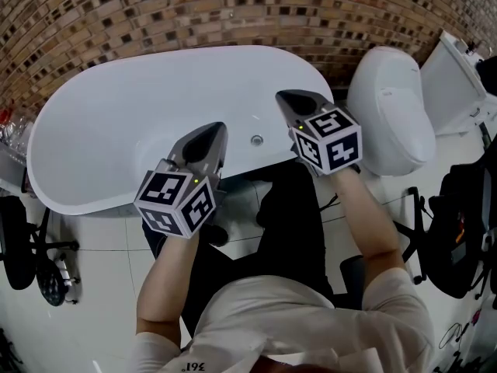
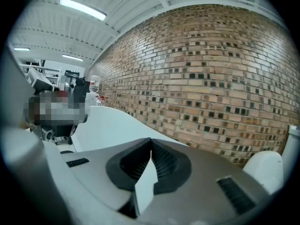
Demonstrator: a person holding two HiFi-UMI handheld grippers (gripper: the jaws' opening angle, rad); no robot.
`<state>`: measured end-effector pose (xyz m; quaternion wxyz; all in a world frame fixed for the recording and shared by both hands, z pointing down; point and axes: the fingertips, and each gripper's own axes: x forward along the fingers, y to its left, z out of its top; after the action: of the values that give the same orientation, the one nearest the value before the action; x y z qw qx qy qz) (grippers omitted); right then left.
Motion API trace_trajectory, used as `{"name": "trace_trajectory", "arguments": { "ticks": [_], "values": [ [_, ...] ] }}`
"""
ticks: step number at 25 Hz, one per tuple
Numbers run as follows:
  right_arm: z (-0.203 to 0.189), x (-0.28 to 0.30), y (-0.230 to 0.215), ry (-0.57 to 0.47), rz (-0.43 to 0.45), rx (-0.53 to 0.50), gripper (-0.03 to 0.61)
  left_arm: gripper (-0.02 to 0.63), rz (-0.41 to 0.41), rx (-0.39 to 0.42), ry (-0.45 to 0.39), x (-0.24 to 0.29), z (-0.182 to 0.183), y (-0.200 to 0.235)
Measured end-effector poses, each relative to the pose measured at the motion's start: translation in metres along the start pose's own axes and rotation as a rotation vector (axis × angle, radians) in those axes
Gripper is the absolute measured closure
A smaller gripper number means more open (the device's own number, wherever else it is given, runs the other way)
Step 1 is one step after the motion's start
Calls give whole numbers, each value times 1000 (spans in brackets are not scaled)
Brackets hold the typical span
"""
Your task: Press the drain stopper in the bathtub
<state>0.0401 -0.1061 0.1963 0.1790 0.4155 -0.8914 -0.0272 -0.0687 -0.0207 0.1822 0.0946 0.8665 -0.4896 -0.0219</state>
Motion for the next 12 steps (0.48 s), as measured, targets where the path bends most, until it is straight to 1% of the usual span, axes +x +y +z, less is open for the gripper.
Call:
{"name": "trace_trajectory", "arguments": {
  "ticks": [2, 6, 12],
  "values": [
    [7, -7, 7, -16, 12, 5, 566, 609, -4, 2, -12, -4, 6, -3],
    [24, -22, 16, -63, 13, -10, 566, 609, -8, 37, -27, -11, 16, -12],
    [36, -48, 13, -138, -11, 12, 566, 609, -5, 58, -53, -22, 23, -22]
  ]
}}
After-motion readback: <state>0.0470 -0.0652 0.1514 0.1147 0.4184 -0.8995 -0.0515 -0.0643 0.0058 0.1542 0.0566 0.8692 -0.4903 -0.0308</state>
